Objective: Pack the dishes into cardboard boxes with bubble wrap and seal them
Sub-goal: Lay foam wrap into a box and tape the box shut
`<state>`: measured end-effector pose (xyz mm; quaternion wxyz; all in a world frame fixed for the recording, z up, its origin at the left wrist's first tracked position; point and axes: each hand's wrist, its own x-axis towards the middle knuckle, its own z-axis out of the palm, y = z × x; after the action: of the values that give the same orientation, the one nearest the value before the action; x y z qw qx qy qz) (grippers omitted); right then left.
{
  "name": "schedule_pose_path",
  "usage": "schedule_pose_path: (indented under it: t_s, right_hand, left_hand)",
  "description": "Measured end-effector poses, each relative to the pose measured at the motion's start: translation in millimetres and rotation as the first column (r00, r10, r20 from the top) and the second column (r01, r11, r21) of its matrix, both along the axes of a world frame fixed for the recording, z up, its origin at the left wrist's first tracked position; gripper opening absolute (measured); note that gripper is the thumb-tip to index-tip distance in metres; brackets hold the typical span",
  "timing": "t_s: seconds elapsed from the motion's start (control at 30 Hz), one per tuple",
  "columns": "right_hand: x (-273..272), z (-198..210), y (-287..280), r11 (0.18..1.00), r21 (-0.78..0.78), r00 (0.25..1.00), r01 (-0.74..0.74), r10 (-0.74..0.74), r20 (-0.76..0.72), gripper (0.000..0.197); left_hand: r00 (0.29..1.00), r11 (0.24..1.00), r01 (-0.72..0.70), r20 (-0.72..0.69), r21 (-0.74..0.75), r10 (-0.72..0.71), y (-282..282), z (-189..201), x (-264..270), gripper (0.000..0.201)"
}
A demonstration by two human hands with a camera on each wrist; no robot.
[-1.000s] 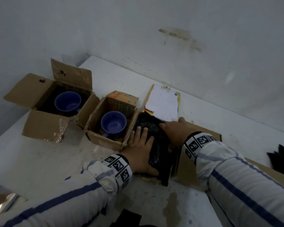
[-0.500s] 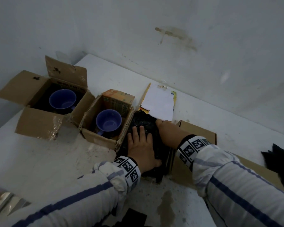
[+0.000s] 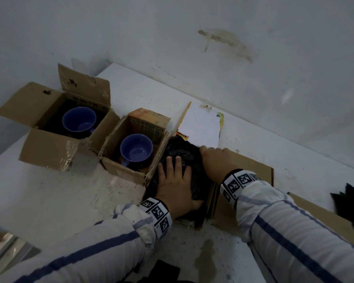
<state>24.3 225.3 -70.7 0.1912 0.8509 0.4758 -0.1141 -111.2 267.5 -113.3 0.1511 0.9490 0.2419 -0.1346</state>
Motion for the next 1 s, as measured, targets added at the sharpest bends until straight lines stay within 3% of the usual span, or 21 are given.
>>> schedule_pose_path:
  t_s: [0.23,0.37,0.43,0.5,0.63,0.73,0.83,0.93,1.0]
  right_hand:
    - [-4,8,14,0.995,-0.092,0.995,0.046,-0.054,-0.082,0.016]
    - [-6,20,44,0.99,0.137,0.962,0.017,0.022,-0.274,0.028]
    - [-13,16,55,0.993,0.111,0.931,-0.041,0.078,-0.356,0.031]
    - [-16,7,59,0.997,0.029,0.938,-0.074,0.079,-0.337,0.031]
    - [-12,-6,64,0.989,-0.132,0.957,-0.069,0.029,-0.29,0.054]
    - [-9,-8,67,0.977,-0.204,0.957,-0.07,0.008,-0.291,0.056]
    - [-8,3,63,0.978,-0.187,0.941,-0.097,0.029,-0.338,0.056]
    - [-3,29,49,0.999,-0.038,0.905,0.025,-0.039,-0.423,0.055]
    - [1,34,38,0.997,-0.016,0.932,0.08,-0.08,-0.352,0.038]
  left_hand:
    - [0.999,0.999,0.037,-0.013,-0.015,-0.037,7,-3,-3,0.113]
    - [0.999,0.999,0.045,0.016,-0.022,-0.045,7,-7,-2,0.11]
    - [0.998,0.998,0.04,0.044,-0.045,-0.038,8,-10,-3,0.112]
    - [0.998,0.998,0.043,0.052,-0.052,-0.04,8,-13,-4,0.113]
    - [0.998,0.997,0.046,0.047,-0.054,-0.043,8,-15,-2,0.112]
    - [0.999,0.997,0.048,0.028,-0.054,-0.047,8,-13,-1,0.113]
    - [0.999,0.998,0.04,0.022,-0.058,-0.039,8,-10,-1,0.114]
    - [0.999,0.997,0.044,0.006,-0.058,-0.044,8,-7,-1,0.11]
    - [0.999,0.997,0.048,-0.017,-0.053,-0.049,8,-4,-1,0.108]
